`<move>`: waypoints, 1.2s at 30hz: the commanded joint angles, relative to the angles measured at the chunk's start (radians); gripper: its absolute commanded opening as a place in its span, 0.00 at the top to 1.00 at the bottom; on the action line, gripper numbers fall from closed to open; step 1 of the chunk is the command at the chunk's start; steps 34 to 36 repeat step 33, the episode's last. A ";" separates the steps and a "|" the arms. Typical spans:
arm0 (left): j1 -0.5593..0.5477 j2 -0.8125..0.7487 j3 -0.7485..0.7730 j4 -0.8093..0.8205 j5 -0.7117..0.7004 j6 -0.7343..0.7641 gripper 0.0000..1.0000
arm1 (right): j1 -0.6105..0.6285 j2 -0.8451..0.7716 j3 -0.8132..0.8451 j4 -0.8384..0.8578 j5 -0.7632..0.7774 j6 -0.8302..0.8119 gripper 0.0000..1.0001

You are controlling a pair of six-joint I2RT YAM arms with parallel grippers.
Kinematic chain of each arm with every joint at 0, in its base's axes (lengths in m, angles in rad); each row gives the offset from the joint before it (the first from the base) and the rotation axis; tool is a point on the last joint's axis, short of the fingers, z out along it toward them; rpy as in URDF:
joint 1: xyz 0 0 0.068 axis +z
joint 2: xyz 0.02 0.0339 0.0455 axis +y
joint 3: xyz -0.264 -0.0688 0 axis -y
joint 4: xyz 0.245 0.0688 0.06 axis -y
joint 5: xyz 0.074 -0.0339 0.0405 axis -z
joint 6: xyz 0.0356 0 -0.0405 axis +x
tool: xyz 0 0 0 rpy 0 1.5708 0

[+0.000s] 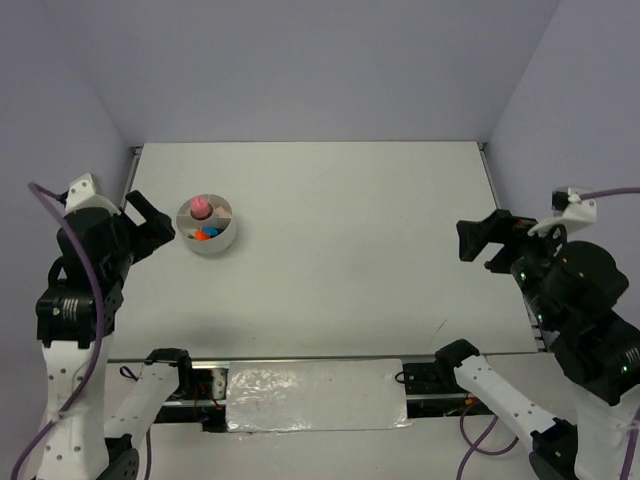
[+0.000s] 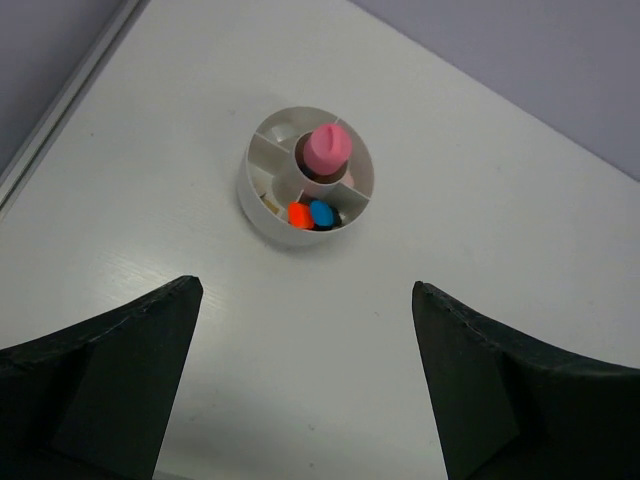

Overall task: Sort the stationery into containers
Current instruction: Reset both arms

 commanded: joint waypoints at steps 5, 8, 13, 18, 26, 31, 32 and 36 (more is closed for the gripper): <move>-0.057 -0.235 0.032 -0.049 -0.037 -0.031 0.01 | 0.008 -0.213 -0.151 -0.019 0.007 -0.015 0.00; -0.057 -0.309 0.002 -0.115 -0.057 -0.041 0.01 | 0.008 -0.240 -0.190 -0.039 0.016 0.012 0.00; -0.057 -0.364 -0.048 -0.175 -0.092 0.007 0.01 | 0.008 -0.240 -0.256 -0.014 0.001 0.011 0.00; -0.057 -0.372 -0.073 -0.153 -0.085 0.027 0.01 | 0.007 -0.201 -0.234 0.003 0.010 0.003 0.00; -0.057 -0.347 -0.111 -0.092 -0.069 0.071 0.01 | 0.010 -0.181 -0.226 0.030 0.003 0.000 0.00; -0.057 -0.313 -0.126 -0.042 -0.080 0.084 0.01 | 0.008 -0.151 -0.236 0.035 0.003 0.020 0.00; -0.057 -0.309 -0.133 -0.023 -0.078 0.088 0.01 | 0.007 -0.146 -0.239 0.037 0.001 0.025 0.00; -0.057 -0.303 -0.136 -0.006 -0.080 0.094 0.01 | 0.008 -0.143 -0.243 0.041 0.001 0.025 0.00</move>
